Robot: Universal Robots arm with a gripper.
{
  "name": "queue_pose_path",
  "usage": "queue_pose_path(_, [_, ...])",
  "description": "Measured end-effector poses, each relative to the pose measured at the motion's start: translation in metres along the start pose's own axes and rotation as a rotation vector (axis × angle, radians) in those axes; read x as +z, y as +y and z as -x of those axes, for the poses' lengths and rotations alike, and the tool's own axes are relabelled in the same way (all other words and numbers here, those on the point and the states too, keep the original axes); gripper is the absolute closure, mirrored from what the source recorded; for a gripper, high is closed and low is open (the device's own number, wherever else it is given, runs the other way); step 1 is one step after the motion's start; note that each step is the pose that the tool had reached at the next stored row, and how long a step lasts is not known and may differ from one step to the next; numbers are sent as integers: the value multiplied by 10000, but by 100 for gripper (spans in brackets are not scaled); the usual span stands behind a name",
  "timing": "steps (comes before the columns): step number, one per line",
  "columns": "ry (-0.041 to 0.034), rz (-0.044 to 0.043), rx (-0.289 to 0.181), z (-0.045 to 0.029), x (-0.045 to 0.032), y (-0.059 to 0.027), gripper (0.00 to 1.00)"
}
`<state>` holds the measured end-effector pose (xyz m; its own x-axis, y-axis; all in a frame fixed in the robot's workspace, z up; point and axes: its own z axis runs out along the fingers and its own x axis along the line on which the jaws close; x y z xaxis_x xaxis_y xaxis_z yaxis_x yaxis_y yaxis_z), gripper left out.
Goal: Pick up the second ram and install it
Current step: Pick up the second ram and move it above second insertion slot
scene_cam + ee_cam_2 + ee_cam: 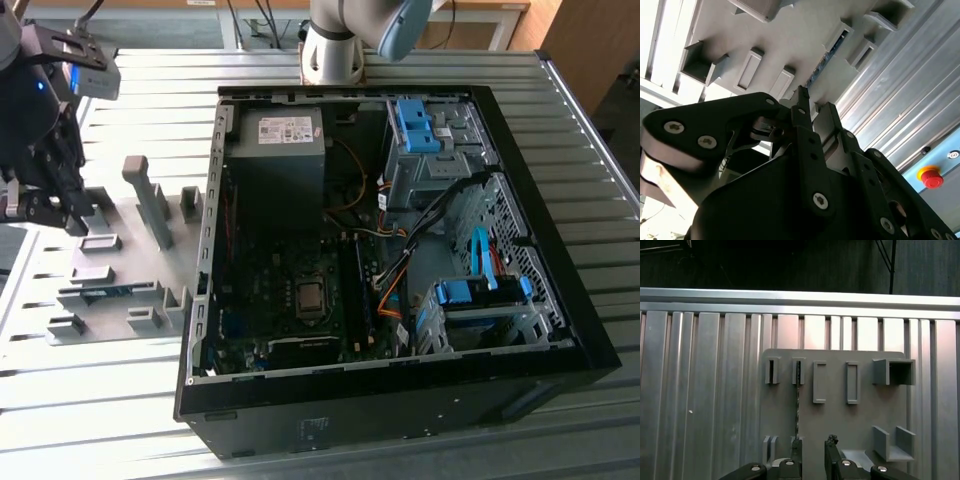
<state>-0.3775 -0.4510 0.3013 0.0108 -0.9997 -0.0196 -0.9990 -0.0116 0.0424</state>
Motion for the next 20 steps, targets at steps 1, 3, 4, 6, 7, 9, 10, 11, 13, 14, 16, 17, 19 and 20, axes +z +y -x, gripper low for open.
queue_pose_path(1, [-29, -3, -2, -14, 8, 7, 68])
queue_pose_path(3, [-76, -9, -4, -32, 26, 20, 68])
queue_pose_path(4, [-92, -10, -4, -37, 35, 26, 68])
queue_pose_path(6, [-94, -12, -4, -41, 60, 29, 68])
queue_pose_path(7, [-92, -10, -5, -45, 72, 34, 68])
queue_pose_path(9, [-93, -10, -5, -53, 100, 41, 68])
queue_pose_path(10, [-92, -10, -6, -61, 115, 42, 68])
queue_pose_path(11, [-92, -10, -5, -70, 131, 44, 68])
queue_pose_path(13, [-93, -11, -5, -90, 166, 48, 68])
queue_pose_path(14, [-92, -9, -5, -100, 182, 53, 68])
queue_pose_path(16, [-93, -10, -5, -119, 218, 62, 68])
queue_pose_path(17, [-94, -11, -5, -129, 237, 65, 68])
queue_pose_path(19, [-95, -12, -4, -137, 275, 70, 68])
queue_pose_path(20, [-94, -10, -3, -138, 292, 73, 68])
